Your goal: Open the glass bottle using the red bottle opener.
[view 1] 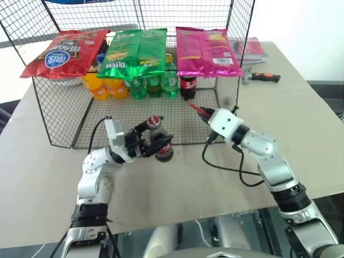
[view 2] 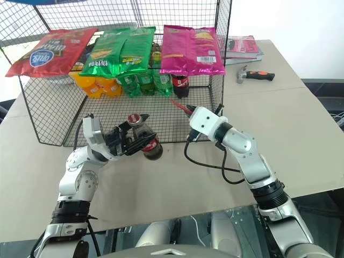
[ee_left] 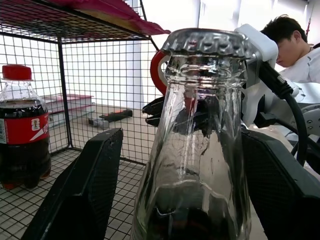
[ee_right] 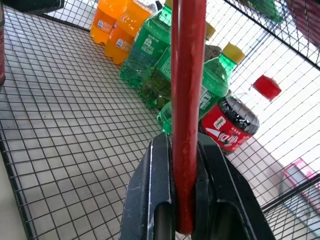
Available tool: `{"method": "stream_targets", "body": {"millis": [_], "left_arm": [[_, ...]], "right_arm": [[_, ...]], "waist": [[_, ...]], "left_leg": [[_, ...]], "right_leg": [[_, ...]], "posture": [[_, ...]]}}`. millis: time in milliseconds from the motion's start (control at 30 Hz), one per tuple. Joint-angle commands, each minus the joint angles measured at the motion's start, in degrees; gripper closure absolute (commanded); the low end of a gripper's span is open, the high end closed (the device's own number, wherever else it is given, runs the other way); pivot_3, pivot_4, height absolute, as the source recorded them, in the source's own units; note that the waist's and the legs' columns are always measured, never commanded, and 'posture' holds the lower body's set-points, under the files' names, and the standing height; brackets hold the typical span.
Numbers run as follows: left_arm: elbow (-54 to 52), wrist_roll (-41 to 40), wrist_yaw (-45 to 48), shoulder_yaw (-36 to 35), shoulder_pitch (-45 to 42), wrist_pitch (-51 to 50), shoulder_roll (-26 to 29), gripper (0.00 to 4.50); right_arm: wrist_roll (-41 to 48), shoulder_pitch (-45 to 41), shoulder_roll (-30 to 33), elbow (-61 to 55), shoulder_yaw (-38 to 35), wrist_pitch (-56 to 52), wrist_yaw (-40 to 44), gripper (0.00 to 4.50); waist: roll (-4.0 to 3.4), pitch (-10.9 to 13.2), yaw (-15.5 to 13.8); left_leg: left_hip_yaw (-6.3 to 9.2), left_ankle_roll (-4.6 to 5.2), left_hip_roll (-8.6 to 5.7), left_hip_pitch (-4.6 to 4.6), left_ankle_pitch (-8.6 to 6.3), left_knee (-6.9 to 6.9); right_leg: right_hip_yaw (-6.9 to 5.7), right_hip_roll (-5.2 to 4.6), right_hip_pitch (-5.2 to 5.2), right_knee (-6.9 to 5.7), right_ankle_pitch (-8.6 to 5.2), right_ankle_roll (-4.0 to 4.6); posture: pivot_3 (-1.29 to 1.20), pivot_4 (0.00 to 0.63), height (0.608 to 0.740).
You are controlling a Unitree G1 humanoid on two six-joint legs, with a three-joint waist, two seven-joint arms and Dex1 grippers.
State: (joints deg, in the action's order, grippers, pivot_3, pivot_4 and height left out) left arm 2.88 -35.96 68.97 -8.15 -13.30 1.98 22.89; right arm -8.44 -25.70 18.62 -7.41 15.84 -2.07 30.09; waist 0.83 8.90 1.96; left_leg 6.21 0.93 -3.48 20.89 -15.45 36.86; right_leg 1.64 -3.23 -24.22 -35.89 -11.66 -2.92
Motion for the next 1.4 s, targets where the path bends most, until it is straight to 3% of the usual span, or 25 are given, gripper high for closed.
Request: {"method": "stream_targets", "body": {"millis": [33,133,200,533,733,967,1400], "left_arm": [[-1.73,-0.01,0.28,0.03,0.1,0.54,0.21,0.9],[-1.7,-0.09,0.38,0.02,0.03,0.51,0.09,1.65],[-1.68,0.07,0.31,0.04,0.04,0.64,0.08,2.44],[-1.5,0.48,0.19,0.2,0.04,0.88,0.26,2.44],[-1.39,0.82,-0.11,0.2,0.15,1.26,0.12,2.44],[-1.2,0.8,-0.39,0.1,0.14,1.46,0.14,2.44],[-2.24,0.09,-0.19,-0.18,1.1,0.05,1.31,2.44]], "right_arm": [[-0.05,-1.12,-0.55,-0.7,-0.01,1.6,-0.21,4.5],[-0.09,-1.18,-0.67,-0.49,-0.1,1.84,-0.11,4.5],[-0.1,-1.18,-0.73,-0.41,-0.13,1.93,-0.09,4.5],[-1.04,-1.38,-0.91,-0.32,0.5,2.73,-0.05,4.5],[-10.0,-4.76,-0.55,1.91,5.37,9.91,-3.04,4.5],[-17.25,-7.19,-4.97,6.82,8.38,15.23,-10.87,4.5],[-23.75,-0.95,-7.22,2.41,12.69,15.37,-12.32,4.5]], "waist": [[0.0,0.0,0.0],[0.0,0.0,0.0],[0.0,-0.05,-0.02],[0.0,-0.06,-0.15],[0.0,-0.06,-0.11],[0.02,-0.07,-0.15],[0.03,-0.11,-0.04]], "left_leg": [[0.0,0.0,0.0,0.0,0.0,0.0],[0.0,0.0,0.0,0.0,0.0,0.0],[0.0,0.0,0.0,-0.01,0.0,0.0],[0.03,0.03,0.0,-0.09,-0.02,0.18],[0.03,0.02,0.0,-0.09,-0.01,0.22],[0.03,0.01,0.0,-0.1,0.0,0.23],[0.03,0.01,0.0,-0.15,0.0,0.22]], "right_leg": [[0.0,0.0,0.0,0.0,0.0,0.0],[0.0,0.0,0.0,0.0,0.0,0.0],[0.0,0.0,0.0,0.0,0.0,0.0],[-0.04,0.01,0.19,-0.01,0.0,0.0],[-0.05,0.02,0.2,-0.01,0.0,0.0],[-0.05,0.03,0.2,-0.02,0.01,0.0],[-0.03,0.04,0.23,-0.03,0.0,0.0]], "posture": [[0.0,0.15,0.74],[0.0,0.15,0.74],[0.0,0.15,0.74],[0.0,0.15,0.74],[0.0,0.15,0.74],[0.0,0.15,0.74],[0.0,0.15,0.74]]}}
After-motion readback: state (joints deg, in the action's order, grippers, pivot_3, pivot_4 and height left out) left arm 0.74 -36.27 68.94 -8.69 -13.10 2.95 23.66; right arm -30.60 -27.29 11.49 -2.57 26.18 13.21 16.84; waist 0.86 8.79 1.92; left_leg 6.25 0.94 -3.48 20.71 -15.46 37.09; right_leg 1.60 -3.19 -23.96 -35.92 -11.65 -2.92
